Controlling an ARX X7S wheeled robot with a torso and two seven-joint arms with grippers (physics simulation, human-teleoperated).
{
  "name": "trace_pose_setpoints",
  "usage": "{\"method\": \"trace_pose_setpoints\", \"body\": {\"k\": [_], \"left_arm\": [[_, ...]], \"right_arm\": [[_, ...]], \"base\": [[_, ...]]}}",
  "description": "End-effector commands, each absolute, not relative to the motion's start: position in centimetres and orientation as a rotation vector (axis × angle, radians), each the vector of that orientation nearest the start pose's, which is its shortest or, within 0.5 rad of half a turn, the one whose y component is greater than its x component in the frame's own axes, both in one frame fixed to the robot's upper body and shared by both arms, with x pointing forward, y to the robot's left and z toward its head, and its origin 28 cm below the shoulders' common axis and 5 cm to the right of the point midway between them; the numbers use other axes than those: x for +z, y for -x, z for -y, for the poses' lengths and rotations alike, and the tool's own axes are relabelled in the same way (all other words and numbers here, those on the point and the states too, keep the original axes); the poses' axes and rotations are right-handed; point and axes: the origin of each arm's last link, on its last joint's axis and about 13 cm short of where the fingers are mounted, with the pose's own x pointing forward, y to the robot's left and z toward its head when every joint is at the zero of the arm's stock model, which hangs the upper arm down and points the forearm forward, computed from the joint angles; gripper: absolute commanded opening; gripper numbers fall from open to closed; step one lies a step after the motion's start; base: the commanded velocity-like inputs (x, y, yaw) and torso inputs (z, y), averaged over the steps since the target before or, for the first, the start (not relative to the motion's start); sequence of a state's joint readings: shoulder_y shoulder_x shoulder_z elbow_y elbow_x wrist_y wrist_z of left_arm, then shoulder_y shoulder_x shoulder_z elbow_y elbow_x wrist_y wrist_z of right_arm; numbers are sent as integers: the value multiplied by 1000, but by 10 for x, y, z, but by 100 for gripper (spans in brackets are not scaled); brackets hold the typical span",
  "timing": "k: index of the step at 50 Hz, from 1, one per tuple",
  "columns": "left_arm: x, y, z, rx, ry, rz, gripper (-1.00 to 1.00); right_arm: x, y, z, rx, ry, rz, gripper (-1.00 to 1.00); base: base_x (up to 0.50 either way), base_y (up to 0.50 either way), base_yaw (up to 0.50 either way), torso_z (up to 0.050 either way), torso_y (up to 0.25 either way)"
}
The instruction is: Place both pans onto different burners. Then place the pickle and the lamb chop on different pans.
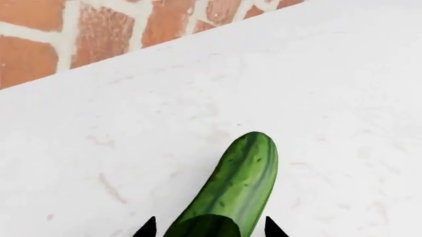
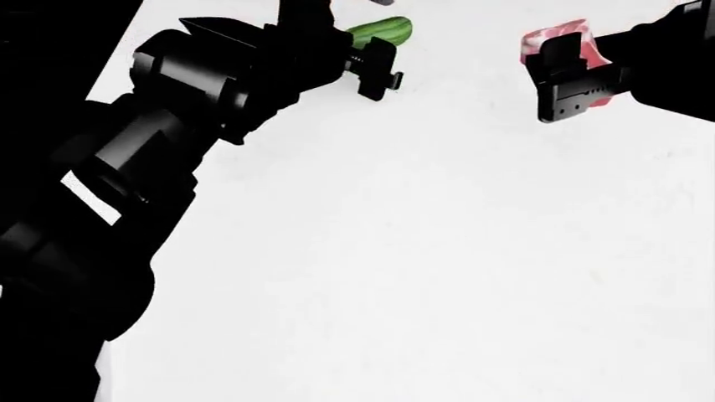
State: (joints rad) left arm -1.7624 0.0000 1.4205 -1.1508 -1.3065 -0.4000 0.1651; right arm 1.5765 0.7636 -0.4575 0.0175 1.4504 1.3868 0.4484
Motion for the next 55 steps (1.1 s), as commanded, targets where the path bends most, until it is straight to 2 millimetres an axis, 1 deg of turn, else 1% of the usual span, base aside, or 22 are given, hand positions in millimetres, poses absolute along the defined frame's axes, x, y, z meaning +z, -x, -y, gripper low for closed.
{"method": "trace_pose_setpoints", "body": {"k": [1,18,25,43,47,48,55], "left_arm": [[306,-426,-156,-482,-272,-177,-100],[308,-425,-154,-497,-276,-172,-100],[312,-424,-152,-503,-278,-165,-100],[323,-421,-146,-535,-283,-128,-100],[324,-421,-144,-543,-262,-114,-100],[324,-419,-145,-535,-249,-105,-100],[323,-375,-162,-501,-171,-27,-100]], "right_arm": [[368,-273,185,228,167,-187,-100],[369,-271,184,227,171,-187,-100],[370,-271,185,227,168,-184,-100],[369,-277,185,208,167,-188,-100],[366,-277,184,196,166,-184,-100],[365,-277,184,188,165,-180,-100],[358,-271,185,159,158,-156,-100]], "base": [[0,0,0,0,0],[1,0,0,0,4],[0,0,0,-2,213],[1,0,0,-2,216],[3,0,0,0,61],[0,0,0,0,0],[0,0,0,0,0]]}}
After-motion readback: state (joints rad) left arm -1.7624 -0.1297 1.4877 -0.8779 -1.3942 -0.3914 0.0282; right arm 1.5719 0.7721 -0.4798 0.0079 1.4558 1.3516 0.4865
